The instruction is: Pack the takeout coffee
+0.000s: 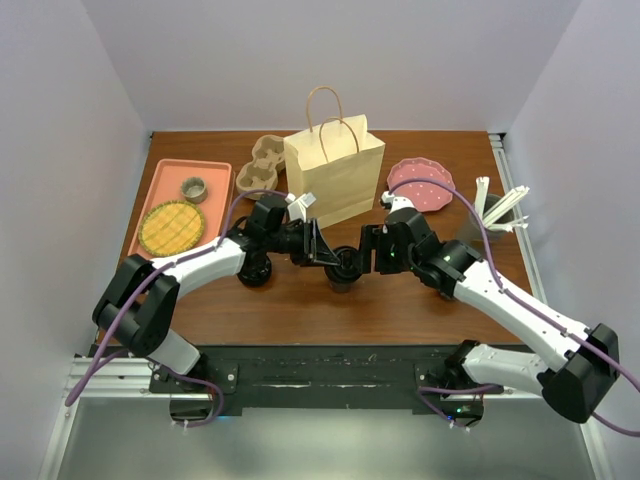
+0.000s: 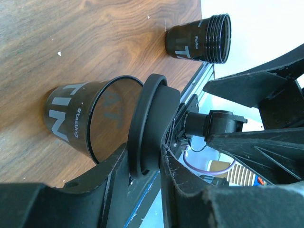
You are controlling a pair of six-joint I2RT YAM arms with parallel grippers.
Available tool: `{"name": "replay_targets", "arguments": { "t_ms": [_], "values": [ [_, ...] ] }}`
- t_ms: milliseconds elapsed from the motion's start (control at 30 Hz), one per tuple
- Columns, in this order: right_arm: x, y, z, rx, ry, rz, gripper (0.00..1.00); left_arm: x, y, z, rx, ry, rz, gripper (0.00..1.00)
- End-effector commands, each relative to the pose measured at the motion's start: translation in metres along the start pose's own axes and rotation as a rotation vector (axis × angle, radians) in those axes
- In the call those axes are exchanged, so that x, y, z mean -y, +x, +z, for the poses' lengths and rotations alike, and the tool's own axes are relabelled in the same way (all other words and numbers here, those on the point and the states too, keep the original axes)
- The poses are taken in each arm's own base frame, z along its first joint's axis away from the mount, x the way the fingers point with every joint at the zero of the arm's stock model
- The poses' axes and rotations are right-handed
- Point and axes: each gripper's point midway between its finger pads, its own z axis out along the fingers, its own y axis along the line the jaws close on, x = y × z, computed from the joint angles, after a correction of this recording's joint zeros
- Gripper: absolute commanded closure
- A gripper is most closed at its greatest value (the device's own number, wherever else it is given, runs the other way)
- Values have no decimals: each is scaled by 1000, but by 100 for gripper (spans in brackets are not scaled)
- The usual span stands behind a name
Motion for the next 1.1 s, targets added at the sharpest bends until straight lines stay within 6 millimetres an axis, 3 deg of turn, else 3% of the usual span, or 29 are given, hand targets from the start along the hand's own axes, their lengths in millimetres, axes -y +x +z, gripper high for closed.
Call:
{"name": "replay_targets", "arguments": {
  "t_ms": [0, 733, 1067],
  "values": [
    [-3, -4, 6, 13, -12, -4, 29, 9, -5, 1, -3, 13, 37, 65],
    [2, 9, 19, -34, 9, -13, 34, 4, -11, 0, 0, -41, 70, 64],
    [-5, 2, 19, -17, -17, -5, 41, 9, -14, -1, 1, -40, 81, 64]
  ]
}}
